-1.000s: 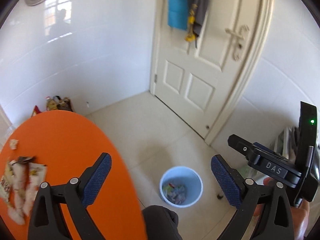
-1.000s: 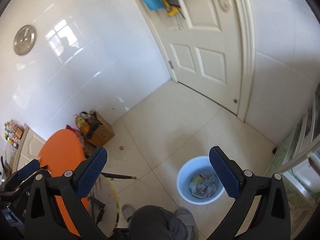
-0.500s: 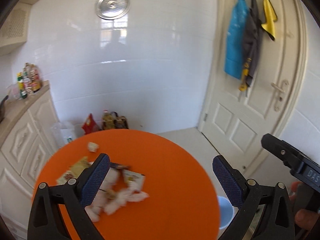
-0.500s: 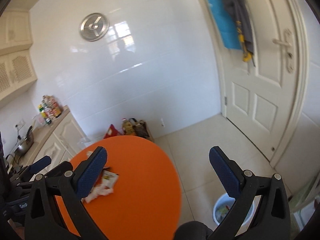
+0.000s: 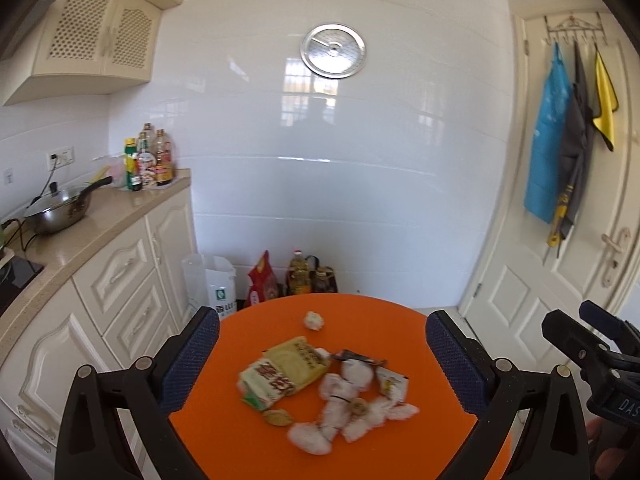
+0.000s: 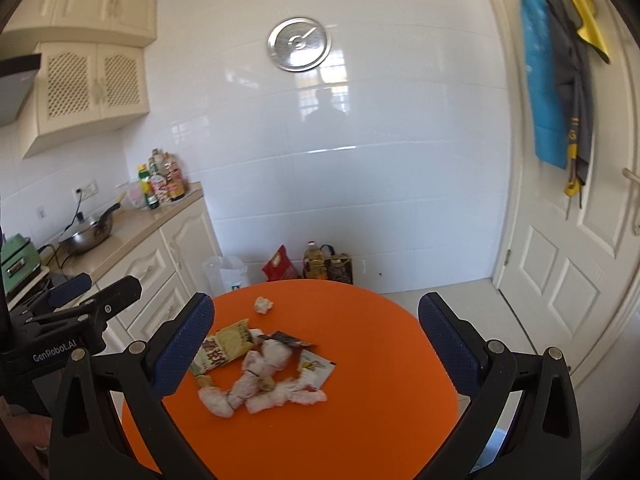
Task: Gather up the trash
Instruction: 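Move both tools back to the orange table, then grasp the bread crust with the left gripper while the right grasps a brown ball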
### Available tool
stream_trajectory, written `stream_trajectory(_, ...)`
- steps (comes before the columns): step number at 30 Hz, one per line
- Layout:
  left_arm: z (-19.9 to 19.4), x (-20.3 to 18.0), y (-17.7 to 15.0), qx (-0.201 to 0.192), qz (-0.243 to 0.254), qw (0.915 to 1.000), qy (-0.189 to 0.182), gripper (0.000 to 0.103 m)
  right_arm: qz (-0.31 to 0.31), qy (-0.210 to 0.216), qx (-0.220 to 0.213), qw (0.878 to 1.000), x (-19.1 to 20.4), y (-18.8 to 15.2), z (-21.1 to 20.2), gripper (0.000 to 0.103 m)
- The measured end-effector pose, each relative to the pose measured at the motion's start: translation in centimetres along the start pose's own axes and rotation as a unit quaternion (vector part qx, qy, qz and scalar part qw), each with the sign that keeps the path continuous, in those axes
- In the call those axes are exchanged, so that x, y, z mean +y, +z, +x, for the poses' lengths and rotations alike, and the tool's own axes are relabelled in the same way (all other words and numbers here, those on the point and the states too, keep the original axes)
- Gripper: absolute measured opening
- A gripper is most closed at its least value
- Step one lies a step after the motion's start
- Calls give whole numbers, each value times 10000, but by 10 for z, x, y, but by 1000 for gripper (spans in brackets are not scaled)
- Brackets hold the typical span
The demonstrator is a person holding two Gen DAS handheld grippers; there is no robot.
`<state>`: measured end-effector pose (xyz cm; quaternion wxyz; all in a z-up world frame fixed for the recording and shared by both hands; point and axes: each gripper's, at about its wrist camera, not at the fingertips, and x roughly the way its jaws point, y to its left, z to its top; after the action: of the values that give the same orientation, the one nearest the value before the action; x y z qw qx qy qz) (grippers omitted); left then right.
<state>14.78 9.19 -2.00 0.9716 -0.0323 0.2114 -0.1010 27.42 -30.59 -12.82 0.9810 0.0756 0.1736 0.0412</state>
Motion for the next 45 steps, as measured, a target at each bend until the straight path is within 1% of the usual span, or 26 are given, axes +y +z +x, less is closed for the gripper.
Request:
stream_trajectory(1,-4,4,-4,-31,-32,10000,76,102,-83,19,-7,10000,8,-1,2,103)
stream_trajectory(5,-7,18,-20,-71,-151,9995,252,102,-276,78,27,9996,17,-5,10,103)
stream_trajectory(7,-3,24,-29,-8,-190,9994,304,102,-331,23,118,9994,18,-8,18,103)
stream_trajectory(11,16,31,-34,224,-204,9989,371,102,-238,-34,475,9986,9,-21,42,103)
stream_trajectory(14,40,32,-34,468,-221,9981,335,102,-246,-76,848,9961,7,-36,66,103)
stream_trajectory(16,55,30,-41,642,-218,9972,328,102,-258,-110,1087,9937,7,-48,82,103)
stream_trajectory(20,89,25,-47,987,-196,9945,302,102,-247,-101,1583,9870,7,-75,113,103)
stream_trajectory(21,102,25,-43,1068,-203,9936,292,102,-245,-95,1684,9854,7,-81,119,103)
stream_trajectory(25,142,23,-43,1353,-227,9901,285,102,-243,-70,2082,9777,8,-105,145,103)
stream_trajectory(26,152,31,-44,1417,-234,9892,297,102,-230,-52,2176,9758,8,-111,151,103)
stream_trajectory(29,173,35,-47,1633,-304,9855,334,102,-197,20,2427,9699,10,-126,167,101)
stream_trajectory(33,192,37,-51,1776,-286,9829,383,102,-120,78,2645,9643,12,-138,183,95)
stream_trajectory(35,200,38,-52,1827,-321,9818,404,102,-136,199,2624,9647,17,-137,186,94)
stream_trajectory(38,217,45,-52,1913,-364,9798,457,102,-267,427,2577,9649,28,-133,191,89)
stream_trajectory(40,222,45,-54,1960,-378,9786,491,102,-340,579,2587,9636,36,-133,197,80)
stream_trajectory(41,228,46,-53,1993,-388,9779,492,102,-414,629,2600,9627,40,-133,201,78)
stream_trajectory(43,236,48,-57,2068,-393,9764,482,102,-535,677,2652,9603,46,-136,208,68)
stream_trajectory(44,241,49,-58,2097,-392,9758,472,102,-599,700,2685,9589,49,-138,212,66)
stream_trajectory(45,247,49,-58,2118,-395,9754,466,102,-679,702,2729,9571,51,-141,216,60)
